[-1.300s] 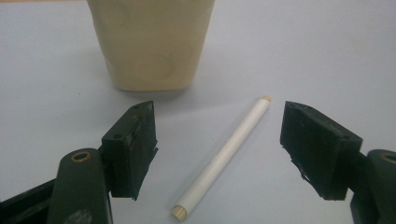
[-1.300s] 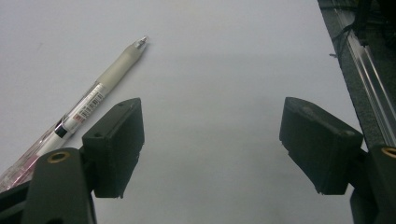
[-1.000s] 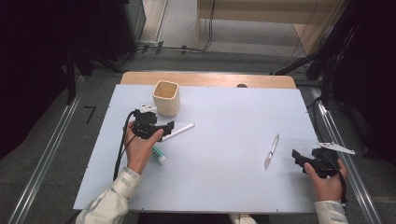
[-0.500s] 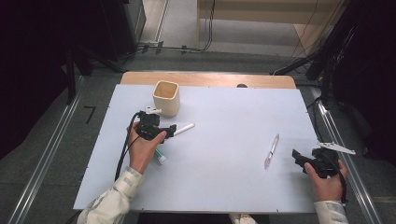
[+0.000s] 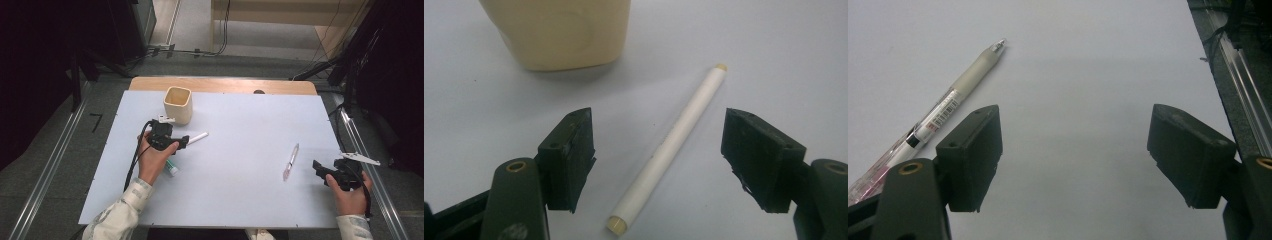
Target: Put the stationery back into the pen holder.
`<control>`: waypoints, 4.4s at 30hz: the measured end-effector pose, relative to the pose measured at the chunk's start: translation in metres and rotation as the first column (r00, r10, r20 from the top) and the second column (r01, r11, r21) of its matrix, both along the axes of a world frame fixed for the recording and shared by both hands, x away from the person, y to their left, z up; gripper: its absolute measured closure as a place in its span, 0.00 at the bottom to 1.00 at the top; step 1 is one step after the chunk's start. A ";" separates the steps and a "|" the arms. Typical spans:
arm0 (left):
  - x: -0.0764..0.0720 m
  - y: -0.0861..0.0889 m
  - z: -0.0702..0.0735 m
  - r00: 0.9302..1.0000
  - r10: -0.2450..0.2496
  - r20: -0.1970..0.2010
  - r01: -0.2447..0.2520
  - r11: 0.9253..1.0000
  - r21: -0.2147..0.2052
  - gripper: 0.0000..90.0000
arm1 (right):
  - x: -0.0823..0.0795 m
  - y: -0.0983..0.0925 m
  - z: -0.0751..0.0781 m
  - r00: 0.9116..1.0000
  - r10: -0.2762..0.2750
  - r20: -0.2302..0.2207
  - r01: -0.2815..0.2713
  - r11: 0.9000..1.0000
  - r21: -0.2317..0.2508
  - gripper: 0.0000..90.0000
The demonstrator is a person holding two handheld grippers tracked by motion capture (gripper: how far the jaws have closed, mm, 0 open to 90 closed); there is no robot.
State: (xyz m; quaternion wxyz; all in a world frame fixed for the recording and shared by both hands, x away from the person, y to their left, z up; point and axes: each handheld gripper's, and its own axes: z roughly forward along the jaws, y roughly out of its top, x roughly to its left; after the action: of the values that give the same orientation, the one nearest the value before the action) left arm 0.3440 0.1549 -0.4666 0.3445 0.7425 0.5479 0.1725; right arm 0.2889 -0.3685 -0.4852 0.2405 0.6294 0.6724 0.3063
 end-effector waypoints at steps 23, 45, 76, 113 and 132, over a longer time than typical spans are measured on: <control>0.006 0.001 -0.010 0.999 -0.036 -0.039 0.037 0.999 0.032 0.34 | 0.000 0.000 0.000 1.000 0.002 -0.001 -0.002 1.000 -0.001 0.23; 0.009 0.002 -0.011 0.990 -0.099 -0.103 0.105 0.993 0.061 0.34 | 0.000 0.000 -0.001 1.000 0.001 -0.007 -0.001 1.000 -0.001 0.23; 0.020 -0.008 -0.011 0.952 -0.218 -0.213 0.255 0.953 0.166 0.37 | 0.000 0.000 -0.001 1.000 0.005 -0.001 -0.005 1.000 0.000 0.23; 0.032 -0.012 -0.009 0.909 -0.280 -0.308 0.366 0.890 0.270 0.58 | 0.001 -0.001 -0.001 1.000 -0.001 -0.008 0.001 1.000 0.004 0.23; 0.040 -0.017 -0.006 0.874 -0.320 -0.365 0.434 0.851 0.295 0.87 | 0.000 -0.002 -0.001 1.000 0.001 -0.007 -0.001 1.000 0.008 0.23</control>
State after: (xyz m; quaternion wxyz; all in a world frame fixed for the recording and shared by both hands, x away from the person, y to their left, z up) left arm 0.3844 0.1379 -0.4721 0.1387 0.9048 0.3936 0.0843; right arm 0.2893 -0.3702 -0.4858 0.2356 0.6310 0.6723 0.3071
